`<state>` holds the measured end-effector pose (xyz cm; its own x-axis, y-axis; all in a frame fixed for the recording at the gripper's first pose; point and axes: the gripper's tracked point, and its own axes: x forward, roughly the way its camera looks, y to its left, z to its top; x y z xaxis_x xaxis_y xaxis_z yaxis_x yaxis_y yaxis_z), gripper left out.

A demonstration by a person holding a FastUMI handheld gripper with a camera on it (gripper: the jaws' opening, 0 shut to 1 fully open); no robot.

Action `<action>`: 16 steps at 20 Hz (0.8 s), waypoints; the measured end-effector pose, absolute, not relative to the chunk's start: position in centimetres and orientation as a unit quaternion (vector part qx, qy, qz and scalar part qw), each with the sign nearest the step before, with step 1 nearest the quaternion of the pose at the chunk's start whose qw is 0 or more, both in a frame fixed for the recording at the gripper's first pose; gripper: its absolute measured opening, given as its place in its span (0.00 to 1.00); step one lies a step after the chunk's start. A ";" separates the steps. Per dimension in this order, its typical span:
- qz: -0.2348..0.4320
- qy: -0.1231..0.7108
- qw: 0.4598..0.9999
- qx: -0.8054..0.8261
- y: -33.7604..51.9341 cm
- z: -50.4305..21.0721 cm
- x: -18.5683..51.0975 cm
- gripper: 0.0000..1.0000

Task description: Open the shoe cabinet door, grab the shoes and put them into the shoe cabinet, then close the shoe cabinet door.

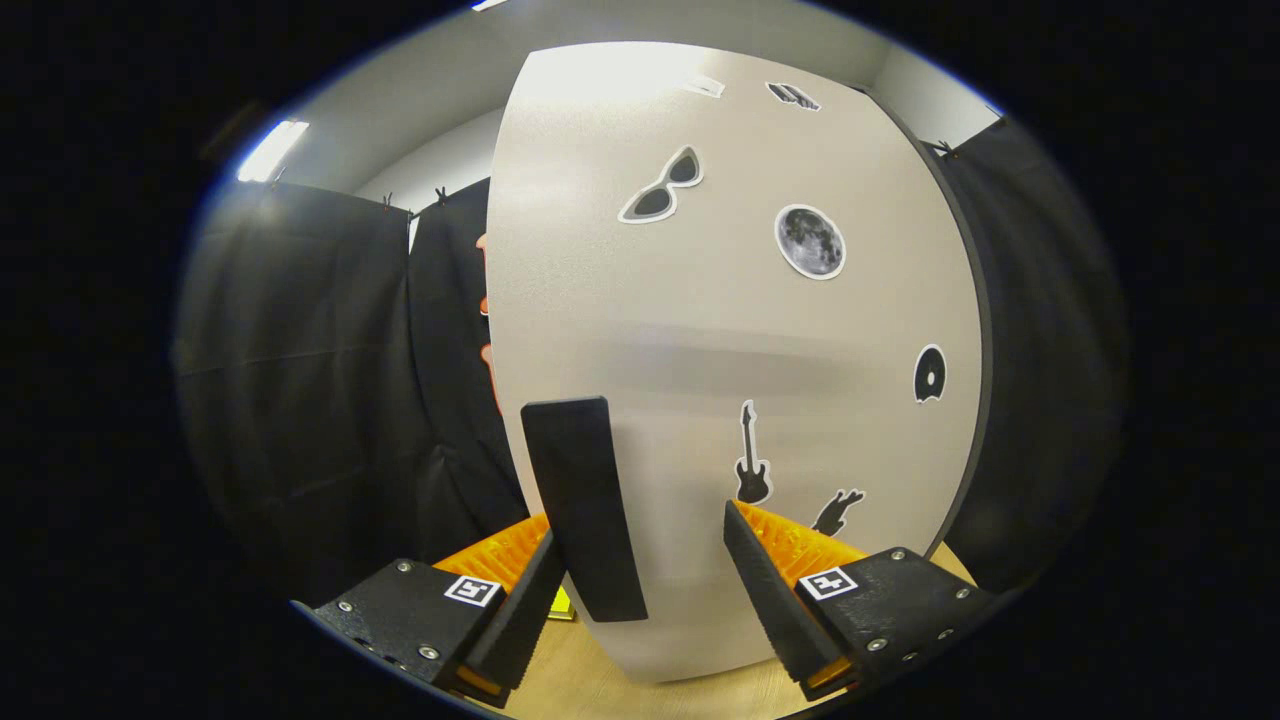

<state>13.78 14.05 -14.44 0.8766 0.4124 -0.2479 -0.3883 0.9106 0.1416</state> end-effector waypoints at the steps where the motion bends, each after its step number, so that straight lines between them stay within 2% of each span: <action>1: 0.206 0.139 0.968 0.046 14.3 -14.6 14.2 0.93; 16: 0.141 0.130 0.981 -0.010 15.3 -15.2 16.9 0.96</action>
